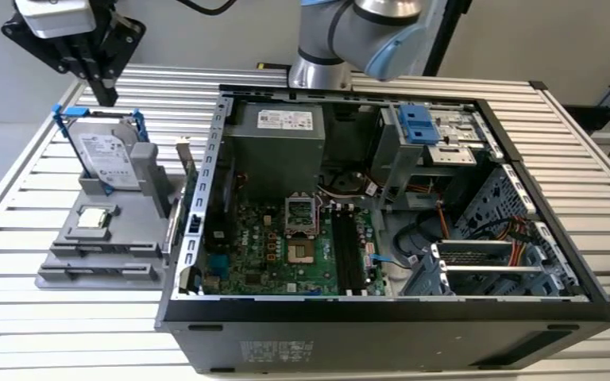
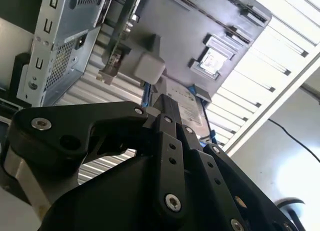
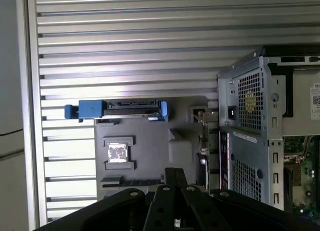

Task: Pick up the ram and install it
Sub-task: 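Reach for the ram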

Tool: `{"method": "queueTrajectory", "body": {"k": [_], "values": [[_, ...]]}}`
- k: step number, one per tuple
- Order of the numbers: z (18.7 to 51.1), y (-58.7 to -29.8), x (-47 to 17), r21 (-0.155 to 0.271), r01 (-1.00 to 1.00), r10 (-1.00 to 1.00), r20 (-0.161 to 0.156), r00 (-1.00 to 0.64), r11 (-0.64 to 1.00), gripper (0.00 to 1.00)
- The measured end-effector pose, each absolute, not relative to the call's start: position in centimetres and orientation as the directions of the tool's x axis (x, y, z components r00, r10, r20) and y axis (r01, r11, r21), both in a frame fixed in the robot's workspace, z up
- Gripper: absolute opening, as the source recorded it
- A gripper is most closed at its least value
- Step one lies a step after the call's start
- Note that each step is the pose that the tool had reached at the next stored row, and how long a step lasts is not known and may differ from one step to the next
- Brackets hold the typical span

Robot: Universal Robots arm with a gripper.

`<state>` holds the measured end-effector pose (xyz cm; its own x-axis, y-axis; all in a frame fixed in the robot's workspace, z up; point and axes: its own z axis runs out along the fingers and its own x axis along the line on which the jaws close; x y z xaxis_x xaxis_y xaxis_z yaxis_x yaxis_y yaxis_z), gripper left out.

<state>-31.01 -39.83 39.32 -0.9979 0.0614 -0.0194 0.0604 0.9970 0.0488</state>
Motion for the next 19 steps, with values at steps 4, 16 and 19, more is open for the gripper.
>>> {"method": "queueTrajectory", "body": {"k": [4,16,19], "values": [[39.3,-39.8,-32.5,0.049,0.06,0.061,-0.019,-0.998,0.997,0.0],[39.3,-41.9,-34.1,0.049,0.059,0.06,-0.019,-0.998,0.997,0.0],[39.3,-43.2,-34.2,0.049,0.059,0.06,-0.019,-0.998,0.997,0.0]]}}
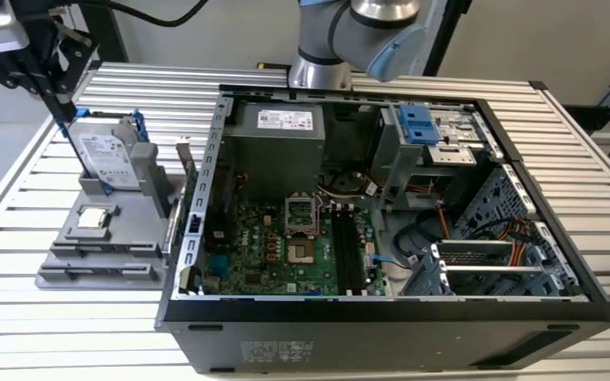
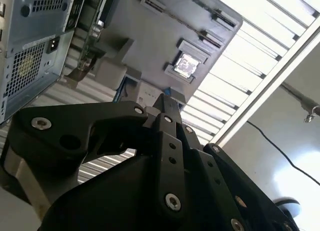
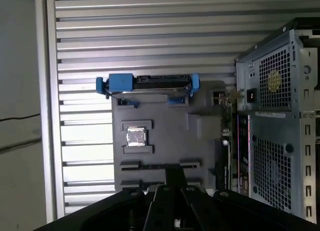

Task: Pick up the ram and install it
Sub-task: 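Reach for the ram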

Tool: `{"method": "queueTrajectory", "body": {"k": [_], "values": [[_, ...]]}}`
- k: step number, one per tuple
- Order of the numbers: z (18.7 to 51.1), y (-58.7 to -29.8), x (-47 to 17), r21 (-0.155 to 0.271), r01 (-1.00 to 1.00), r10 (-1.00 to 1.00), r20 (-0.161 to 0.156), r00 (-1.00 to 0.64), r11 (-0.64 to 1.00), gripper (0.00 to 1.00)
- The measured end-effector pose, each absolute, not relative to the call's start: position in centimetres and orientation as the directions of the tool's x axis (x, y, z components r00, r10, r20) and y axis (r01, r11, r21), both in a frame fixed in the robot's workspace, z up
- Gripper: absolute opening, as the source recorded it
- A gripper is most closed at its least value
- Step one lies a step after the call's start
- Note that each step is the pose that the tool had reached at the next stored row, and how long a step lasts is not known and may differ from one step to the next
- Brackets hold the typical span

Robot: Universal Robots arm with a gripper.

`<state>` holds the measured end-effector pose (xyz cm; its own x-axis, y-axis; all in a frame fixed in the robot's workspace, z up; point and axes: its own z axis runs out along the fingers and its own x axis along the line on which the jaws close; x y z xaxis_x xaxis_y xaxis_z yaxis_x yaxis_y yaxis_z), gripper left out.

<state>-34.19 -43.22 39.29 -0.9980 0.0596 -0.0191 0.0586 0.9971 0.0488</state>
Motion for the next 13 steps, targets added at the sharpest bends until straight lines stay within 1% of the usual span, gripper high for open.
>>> {"method": "queueTrajectory", "body": {"k": [13], "values": [[39.2,-49.2,-34.6,0.049,0.059,0.059,-0.019,-0.998,0.997,0.0]]}}
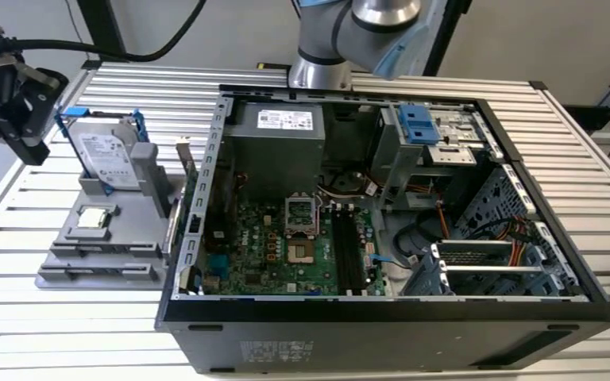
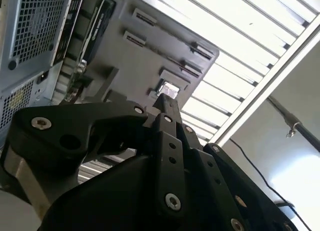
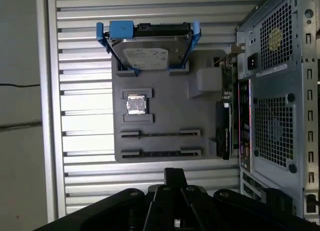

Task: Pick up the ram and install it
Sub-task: 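Reach for the ram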

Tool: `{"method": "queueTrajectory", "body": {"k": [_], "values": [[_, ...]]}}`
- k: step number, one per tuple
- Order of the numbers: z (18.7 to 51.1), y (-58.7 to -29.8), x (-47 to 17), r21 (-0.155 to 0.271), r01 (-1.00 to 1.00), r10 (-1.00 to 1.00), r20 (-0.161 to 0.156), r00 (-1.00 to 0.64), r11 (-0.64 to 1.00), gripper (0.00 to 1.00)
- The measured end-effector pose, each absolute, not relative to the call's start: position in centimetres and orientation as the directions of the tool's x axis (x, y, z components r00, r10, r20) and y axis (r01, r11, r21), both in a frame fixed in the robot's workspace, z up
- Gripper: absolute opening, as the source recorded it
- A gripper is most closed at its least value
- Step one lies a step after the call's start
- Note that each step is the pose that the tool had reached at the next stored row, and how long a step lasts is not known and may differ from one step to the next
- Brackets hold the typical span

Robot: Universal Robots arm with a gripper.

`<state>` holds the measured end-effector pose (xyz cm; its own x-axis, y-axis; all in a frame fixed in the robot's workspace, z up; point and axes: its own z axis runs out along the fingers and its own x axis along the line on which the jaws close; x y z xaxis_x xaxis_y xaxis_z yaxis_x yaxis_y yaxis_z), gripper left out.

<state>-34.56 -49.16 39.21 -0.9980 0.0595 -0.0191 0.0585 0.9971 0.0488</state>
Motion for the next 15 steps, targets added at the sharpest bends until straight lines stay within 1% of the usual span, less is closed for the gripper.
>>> {"method": "queueTrajectory", "body": {"k": [2,15], "values": [[39.19,-49.61,-34.61,0.049,0.059,0.06,-0.019,-0.998,0.997,0.0],[39.2,-49.61,-34.61,0.049,0.057,0.058,-0.019,-0.998,0.997,0.0]]}}
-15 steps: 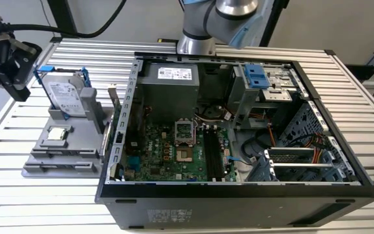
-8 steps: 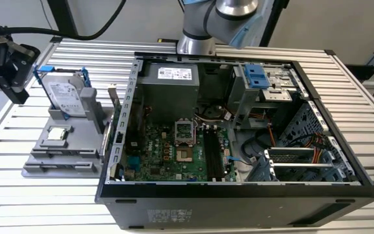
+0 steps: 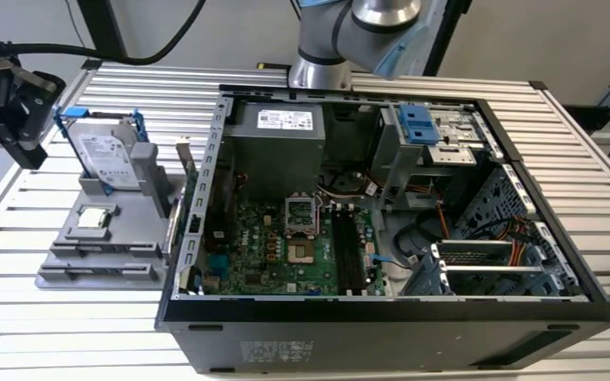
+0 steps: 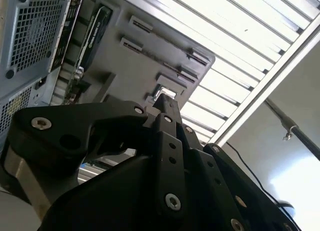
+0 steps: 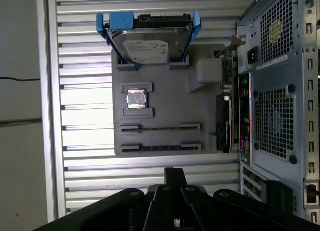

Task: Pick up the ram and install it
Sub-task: 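Reach for the ram, then pick up the ram and move it above insertion slot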

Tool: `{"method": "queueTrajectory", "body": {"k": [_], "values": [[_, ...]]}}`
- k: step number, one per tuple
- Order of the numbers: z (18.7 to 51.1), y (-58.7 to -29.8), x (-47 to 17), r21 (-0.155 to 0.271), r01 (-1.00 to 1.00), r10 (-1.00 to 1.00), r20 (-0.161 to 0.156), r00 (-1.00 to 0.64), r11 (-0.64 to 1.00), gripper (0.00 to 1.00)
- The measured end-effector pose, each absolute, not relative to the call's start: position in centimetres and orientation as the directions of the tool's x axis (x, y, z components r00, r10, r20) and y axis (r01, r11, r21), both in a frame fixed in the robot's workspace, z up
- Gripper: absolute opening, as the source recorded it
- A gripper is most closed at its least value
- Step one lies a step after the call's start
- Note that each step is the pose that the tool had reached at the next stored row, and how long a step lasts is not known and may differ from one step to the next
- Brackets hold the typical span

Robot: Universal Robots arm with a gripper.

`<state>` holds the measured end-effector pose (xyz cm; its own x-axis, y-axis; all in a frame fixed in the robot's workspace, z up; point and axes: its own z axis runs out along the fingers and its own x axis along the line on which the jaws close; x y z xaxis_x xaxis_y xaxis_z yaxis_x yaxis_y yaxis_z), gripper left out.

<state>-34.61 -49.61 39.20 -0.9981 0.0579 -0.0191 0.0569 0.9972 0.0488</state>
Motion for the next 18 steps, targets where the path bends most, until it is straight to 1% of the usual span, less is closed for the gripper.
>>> {"method": "queueTrajectory", "body": {"k": [8,18], "values": [[39.2,-49.61,-34.61,0.049,0.052,0.053,-0.019,-0.998,0.997,0.0],[39.2,-49.61,-34.61,0.049,-0.128,-0.127,-0.019,-0.992,0.991,0.0]]}}
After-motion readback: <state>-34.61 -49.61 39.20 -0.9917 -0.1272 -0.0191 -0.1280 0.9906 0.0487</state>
